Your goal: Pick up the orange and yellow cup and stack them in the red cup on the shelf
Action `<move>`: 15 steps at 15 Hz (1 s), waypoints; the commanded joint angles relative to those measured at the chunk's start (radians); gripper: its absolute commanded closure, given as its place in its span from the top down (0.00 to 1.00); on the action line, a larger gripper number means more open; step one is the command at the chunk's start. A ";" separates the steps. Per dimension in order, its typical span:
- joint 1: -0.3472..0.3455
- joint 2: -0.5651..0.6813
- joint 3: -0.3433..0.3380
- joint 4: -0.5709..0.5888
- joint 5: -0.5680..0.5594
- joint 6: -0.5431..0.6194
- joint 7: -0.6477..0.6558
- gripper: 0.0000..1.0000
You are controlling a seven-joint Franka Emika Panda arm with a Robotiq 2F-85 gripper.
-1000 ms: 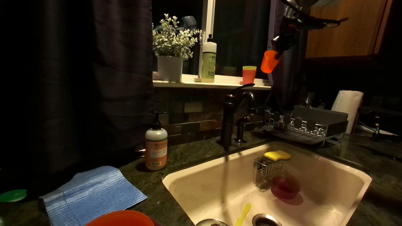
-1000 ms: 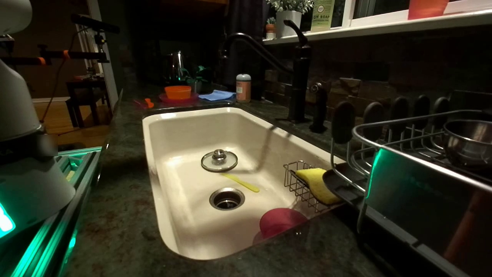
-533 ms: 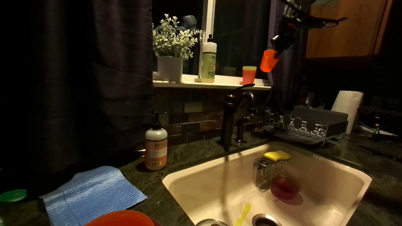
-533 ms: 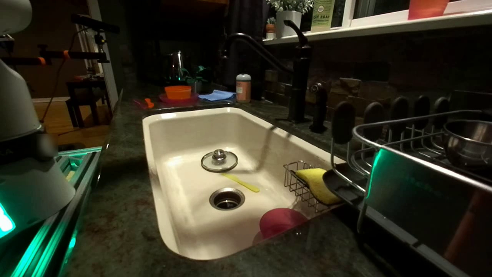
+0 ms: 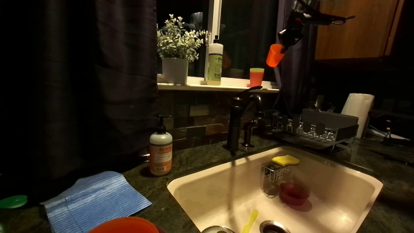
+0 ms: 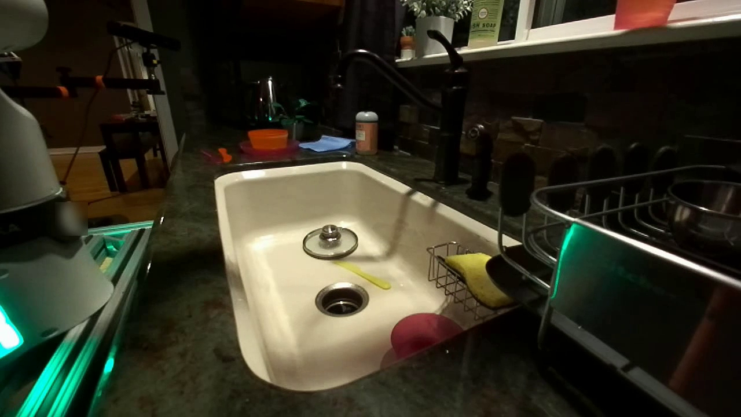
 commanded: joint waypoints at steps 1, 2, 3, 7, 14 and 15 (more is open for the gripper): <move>0.007 0.079 -0.014 0.103 0.062 -0.030 0.039 0.01; 0.007 0.091 -0.015 0.119 0.074 -0.030 0.048 0.01; 0.008 0.108 -0.016 0.140 0.083 -0.036 0.061 0.01; 0.008 0.161 -0.020 0.207 0.123 -0.039 0.101 0.01; 0.006 0.244 -0.031 0.309 0.164 -0.081 0.174 0.01; 0.006 0.259 -0.033 0.331 0.172 -0.102 0.199 0.01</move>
